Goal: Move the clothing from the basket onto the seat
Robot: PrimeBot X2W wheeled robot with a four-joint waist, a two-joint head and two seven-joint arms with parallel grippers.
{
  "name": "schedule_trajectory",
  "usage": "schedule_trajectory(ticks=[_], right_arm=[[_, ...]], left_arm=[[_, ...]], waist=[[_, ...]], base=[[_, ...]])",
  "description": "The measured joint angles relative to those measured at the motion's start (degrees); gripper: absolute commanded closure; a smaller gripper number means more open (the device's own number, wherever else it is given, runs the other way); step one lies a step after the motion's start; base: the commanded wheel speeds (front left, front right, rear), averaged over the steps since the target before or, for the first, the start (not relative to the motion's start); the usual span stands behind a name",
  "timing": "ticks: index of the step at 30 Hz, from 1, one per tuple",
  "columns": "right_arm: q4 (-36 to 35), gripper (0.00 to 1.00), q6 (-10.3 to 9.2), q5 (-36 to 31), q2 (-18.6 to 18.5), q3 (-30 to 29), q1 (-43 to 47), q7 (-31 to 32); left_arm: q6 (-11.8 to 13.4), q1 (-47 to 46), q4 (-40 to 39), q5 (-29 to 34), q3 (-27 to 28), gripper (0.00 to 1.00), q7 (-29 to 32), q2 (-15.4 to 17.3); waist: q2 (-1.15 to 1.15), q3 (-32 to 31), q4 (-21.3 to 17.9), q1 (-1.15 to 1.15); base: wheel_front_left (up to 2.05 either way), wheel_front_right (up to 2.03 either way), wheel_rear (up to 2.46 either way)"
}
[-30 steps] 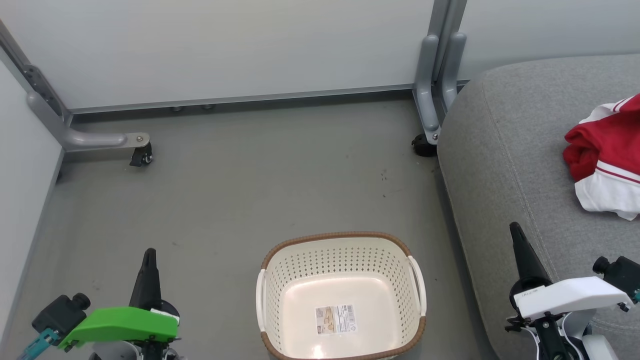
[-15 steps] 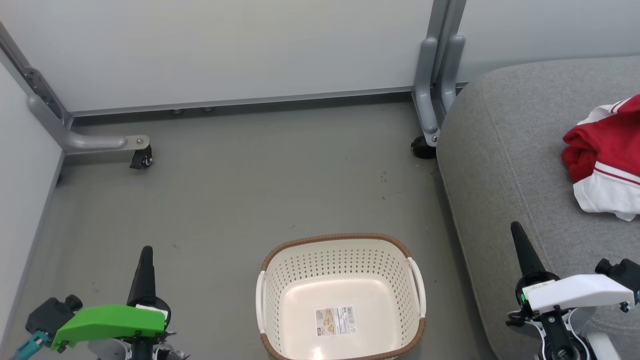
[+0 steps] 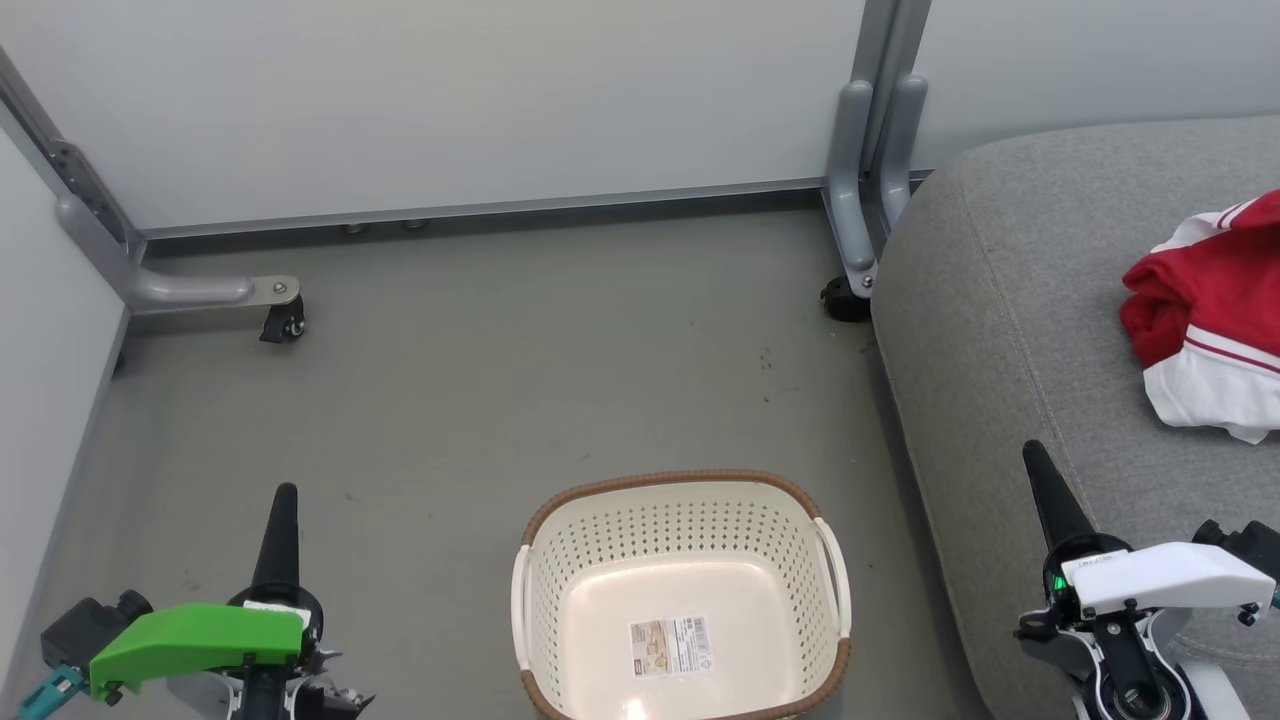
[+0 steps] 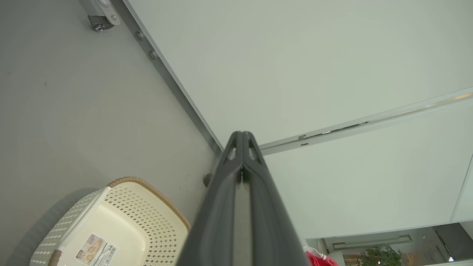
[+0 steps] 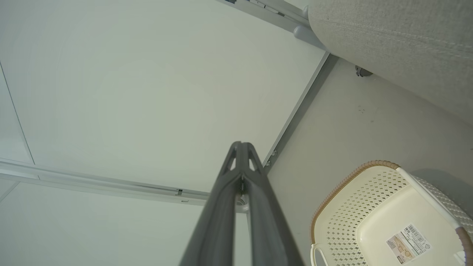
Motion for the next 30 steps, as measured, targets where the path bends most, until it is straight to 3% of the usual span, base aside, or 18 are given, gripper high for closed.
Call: schedule_trajectory(ticks=[30], right_arm=[[2.86, 1.0, 0.0, 14.01, 0.07, -1.42, -2.19, 2.5]], left_arm=[[-0.98, -1.24, 0.26, -14.34, 2.02, 1.0, 3.65, -0.01]], waist=[[0.0, -0.84, -0.2, 0.0]], base=[[0.0, 0.0, 0.0]])
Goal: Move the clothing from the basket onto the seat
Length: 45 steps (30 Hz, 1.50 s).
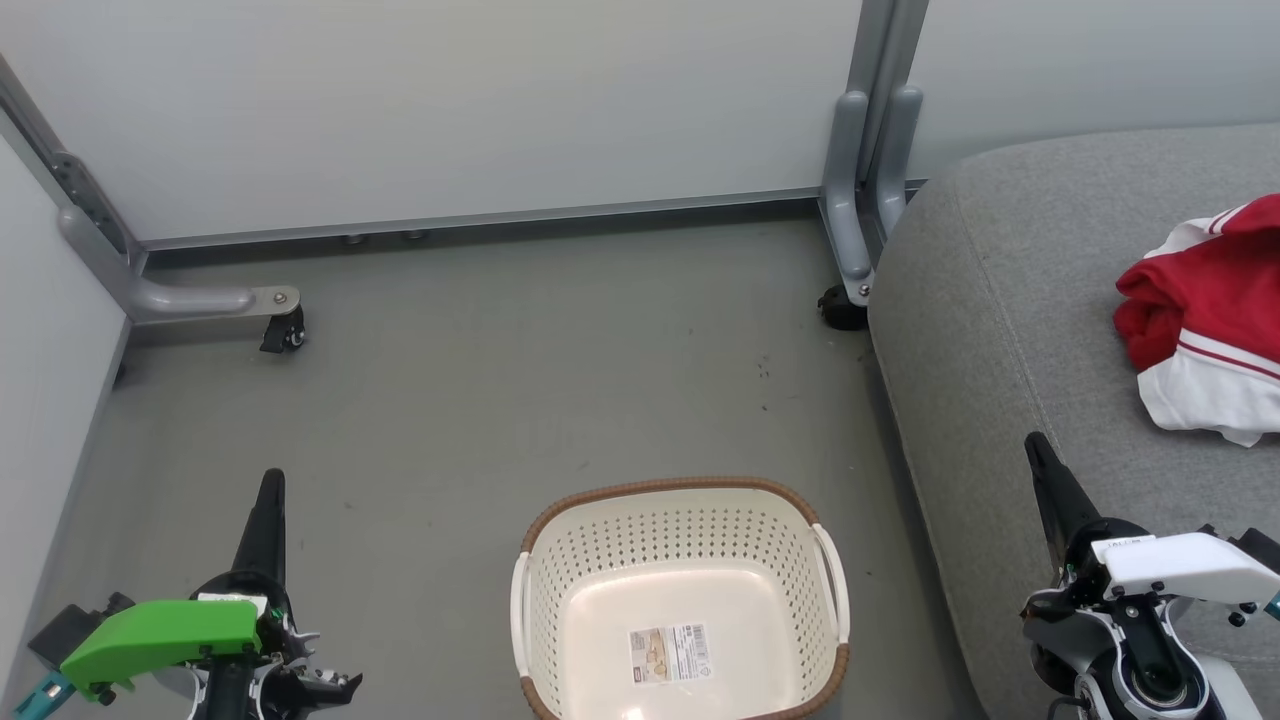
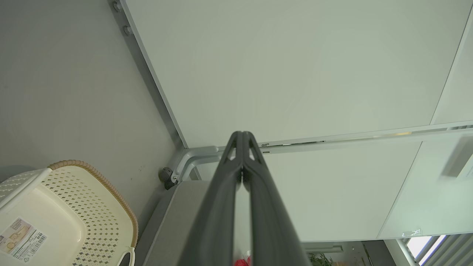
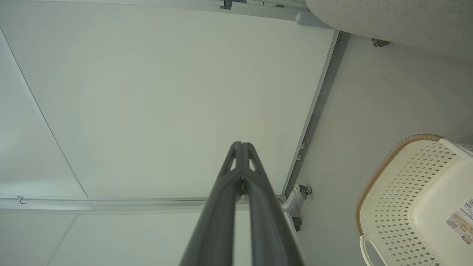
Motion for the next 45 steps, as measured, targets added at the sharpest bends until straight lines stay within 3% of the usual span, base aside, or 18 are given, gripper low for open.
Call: schedule_trajectory(ticks=[17, 45], right_arm=[[1.27, 1.0, 0.0, 6.31, 0.11, -0.83, -0.97, 1.25], [1.32, 1.0, 0.0, 5.92, 0.47, -1.44, -1.05, 1.75]], left_arm=[[-0.27, -0.48, 0.1, -6.54, 1.0, 1.0, 1.58, 0.0], [-0.33, -0.62, 0.1, -6.54, 1.0, 1.0, 1.58, 0.0]], waist=[[0.0, -0.45, -0.1, 0.0], [0.0, -0.45, -0.1, 0.0]], base=[[0.0, 0.0, 0.0], [0.0, 0.0, 0.0]])
